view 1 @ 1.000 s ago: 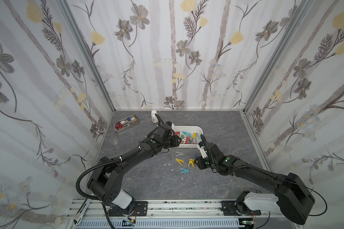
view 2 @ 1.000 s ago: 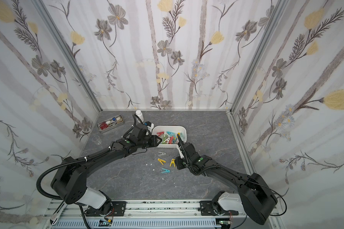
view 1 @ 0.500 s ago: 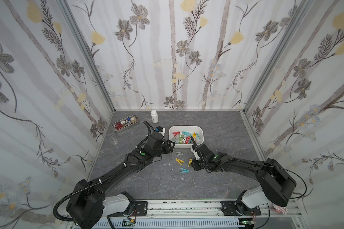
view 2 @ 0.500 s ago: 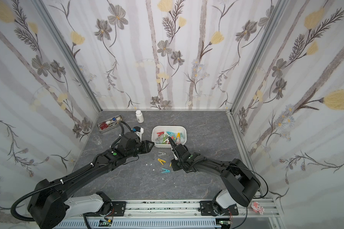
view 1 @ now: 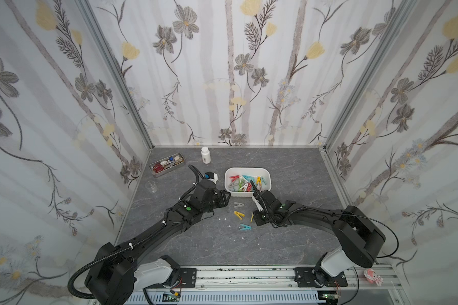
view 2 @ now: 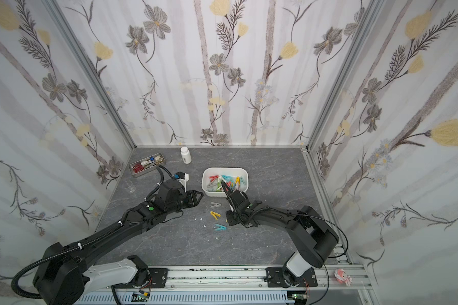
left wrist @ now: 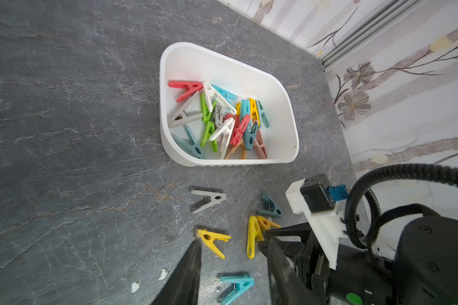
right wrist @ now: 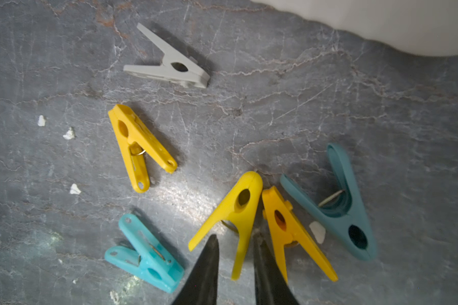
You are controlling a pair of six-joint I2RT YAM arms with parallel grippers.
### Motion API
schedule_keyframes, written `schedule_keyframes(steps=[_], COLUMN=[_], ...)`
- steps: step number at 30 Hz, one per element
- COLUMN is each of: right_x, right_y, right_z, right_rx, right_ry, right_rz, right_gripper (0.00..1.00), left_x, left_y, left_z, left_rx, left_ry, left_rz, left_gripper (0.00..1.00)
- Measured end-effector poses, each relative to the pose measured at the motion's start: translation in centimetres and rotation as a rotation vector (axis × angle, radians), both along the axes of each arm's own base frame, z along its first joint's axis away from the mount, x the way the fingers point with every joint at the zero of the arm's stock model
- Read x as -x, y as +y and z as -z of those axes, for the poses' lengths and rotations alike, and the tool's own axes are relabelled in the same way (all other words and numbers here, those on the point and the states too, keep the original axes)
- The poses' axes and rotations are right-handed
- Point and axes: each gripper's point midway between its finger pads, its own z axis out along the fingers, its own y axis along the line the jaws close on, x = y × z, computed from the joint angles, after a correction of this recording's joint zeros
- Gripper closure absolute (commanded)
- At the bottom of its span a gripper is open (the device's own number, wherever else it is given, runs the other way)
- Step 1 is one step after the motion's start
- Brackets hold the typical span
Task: Put the clothespins into the storage box
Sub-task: Pick up the clothespin from the center of the board.
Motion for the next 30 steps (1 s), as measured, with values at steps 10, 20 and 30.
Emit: schedule_keyframes(steps=[10, 20, 30], right_x=[-0.2, -0.3, -0.7], right_y=[0.2, 0.1, 0.5], right_z=[1.2, 1.2, -2.0], right_rx=[0.031, 0.039, -0.006], right_ry=[0.016, 0.011, -0.037], right_rz=[-0.015, -0.019, -0.022], right_gripper=[0.79, 0.92, 0.99], left_x=[0.3, 0.2, 0.5], left_y=[0.3, 0.4, 0.9], left_z=[0.2, 0.2, 0.8], left_rx=[0.001, -0.003, -0.025], left_ry=[0.010, 0.007, 0.026], left_rz=[-0.012, -0.019, -0.029], left_gripper=[0.59, 0.59, 0.59])
